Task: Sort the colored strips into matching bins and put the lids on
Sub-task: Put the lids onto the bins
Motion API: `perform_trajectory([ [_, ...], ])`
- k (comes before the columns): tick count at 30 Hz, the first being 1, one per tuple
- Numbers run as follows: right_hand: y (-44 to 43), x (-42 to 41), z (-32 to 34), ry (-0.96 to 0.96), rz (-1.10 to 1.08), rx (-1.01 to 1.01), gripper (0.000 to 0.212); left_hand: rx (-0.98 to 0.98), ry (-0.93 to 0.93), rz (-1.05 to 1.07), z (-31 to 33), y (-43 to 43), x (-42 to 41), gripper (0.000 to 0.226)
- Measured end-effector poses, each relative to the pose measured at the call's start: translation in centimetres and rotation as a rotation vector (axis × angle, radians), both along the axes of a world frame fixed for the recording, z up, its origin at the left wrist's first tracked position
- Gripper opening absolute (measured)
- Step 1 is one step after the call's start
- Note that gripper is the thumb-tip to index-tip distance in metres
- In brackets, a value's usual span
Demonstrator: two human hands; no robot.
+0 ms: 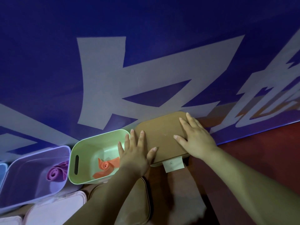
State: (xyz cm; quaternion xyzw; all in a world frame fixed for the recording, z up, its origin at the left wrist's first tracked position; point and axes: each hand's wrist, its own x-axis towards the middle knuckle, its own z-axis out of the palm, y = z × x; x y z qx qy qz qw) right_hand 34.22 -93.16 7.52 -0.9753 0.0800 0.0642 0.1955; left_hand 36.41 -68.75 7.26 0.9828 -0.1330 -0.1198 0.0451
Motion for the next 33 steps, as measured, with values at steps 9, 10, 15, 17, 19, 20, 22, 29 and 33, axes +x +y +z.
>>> perform_trajectory([
  [9,0.0,-0.1,-0.4,0.045,-0.030,-0.019,0.085,0.024,-0.035,0.002,-0.7,-0.2,0.1,0.084],
  [10,0.0,-0.1,-0.5,0.045,-0.029,-0.022,0.085,0.026,-0.026,0.005,-0.7,-0.2,0.1,0.084],
  [15,0.0,-0.2,0.0,0.030,-0.001,-0.048,0.084,-0.001,0.023,0.004,-0.1,0.1,0.0,0.082],
  [17,0.2,-0.8,0.8,-0.004,0.000,-0.082,0.083,-0.024,0.028,0.015,0.6,0.8,-0.5,0.080],
  [19,1.6,-2.5,1.7,-0.074,0.005,-0.093,0.081,-0.056,-0.008,0.020,1.3,2.3,-2.2,0.077],
  [20,2.7,-3.8,2.0,-0.120,0.020,-0.080,0.078,-0.078,-0.040,0.018,1.6,3.5,-3.6,0.076],
  [22,5.7,-7.1,2.0,-0.241,0.076,-0.038,0.071,-0.118,-0.120,0.025,1.8,6.2,-6.9,0.075],
  [29,16.2,-19.1,-5.5,-0.025,0.190,0.048,0.059,-0.098,0.061,0.212,-3.9,16.6,-19.2,0.070],
  [33,19.7,-20.4,-8.0,0.287,0.172,0.151,0.073,0.041,0.252,0.086,-7.5,19.6,-22.0,0.072],
])
